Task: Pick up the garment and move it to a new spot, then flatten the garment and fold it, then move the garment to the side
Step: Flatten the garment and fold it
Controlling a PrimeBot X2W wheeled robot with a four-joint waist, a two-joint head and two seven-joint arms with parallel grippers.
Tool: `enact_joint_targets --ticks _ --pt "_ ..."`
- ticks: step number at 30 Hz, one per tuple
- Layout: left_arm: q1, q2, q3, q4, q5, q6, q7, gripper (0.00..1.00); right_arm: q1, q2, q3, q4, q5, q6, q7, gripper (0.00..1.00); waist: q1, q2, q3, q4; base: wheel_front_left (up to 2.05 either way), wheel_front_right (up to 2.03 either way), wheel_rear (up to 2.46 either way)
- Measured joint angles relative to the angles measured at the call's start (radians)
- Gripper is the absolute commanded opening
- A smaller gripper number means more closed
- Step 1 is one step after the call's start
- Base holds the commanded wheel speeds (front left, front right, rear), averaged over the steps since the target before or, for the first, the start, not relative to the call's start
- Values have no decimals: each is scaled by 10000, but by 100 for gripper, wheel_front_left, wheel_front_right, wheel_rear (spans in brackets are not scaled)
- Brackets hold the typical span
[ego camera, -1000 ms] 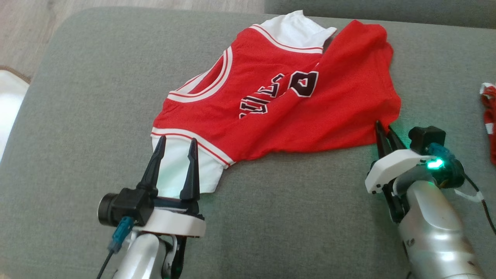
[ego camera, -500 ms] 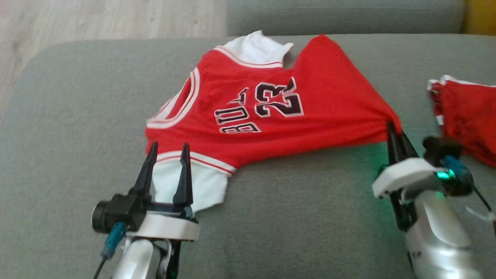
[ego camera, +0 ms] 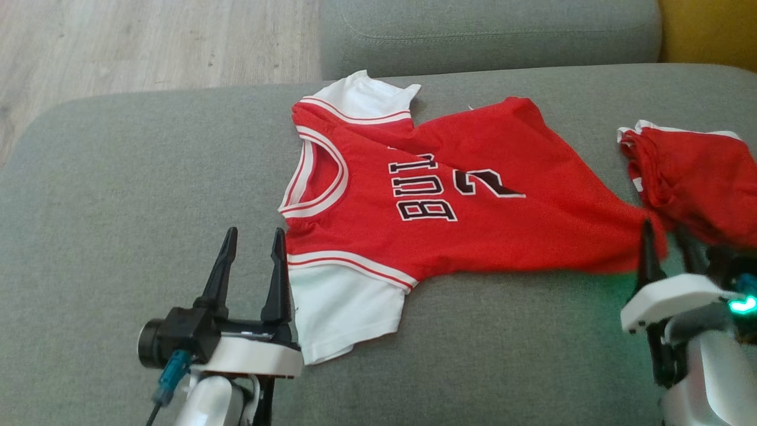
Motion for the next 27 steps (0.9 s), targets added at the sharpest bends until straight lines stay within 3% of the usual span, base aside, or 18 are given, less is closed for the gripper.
enact_joint_targets --ticks 3,7,12,27 --pt "1 2 19 -2 0 0 0 100 -8 0 270 -688 -171 0 -443 100 0 0 24 43 0 0 0" --pt "3 2 77 -2 0 -6 0 100 23 -2 1375 -1415 -180 0 -1283 100 0 0 3 44 0 0 0" --pt "46 2 86 -13 0 -6 0 100 613 10 2314 -1626 -267 0 -1647 100 0 0 -59 2 0 0 0" --pt "86 2 -25 602 12 -98 0 100 1192 10 2652 -1463 27 0 -1825 100 0 0 -64 -54 0 0 0"
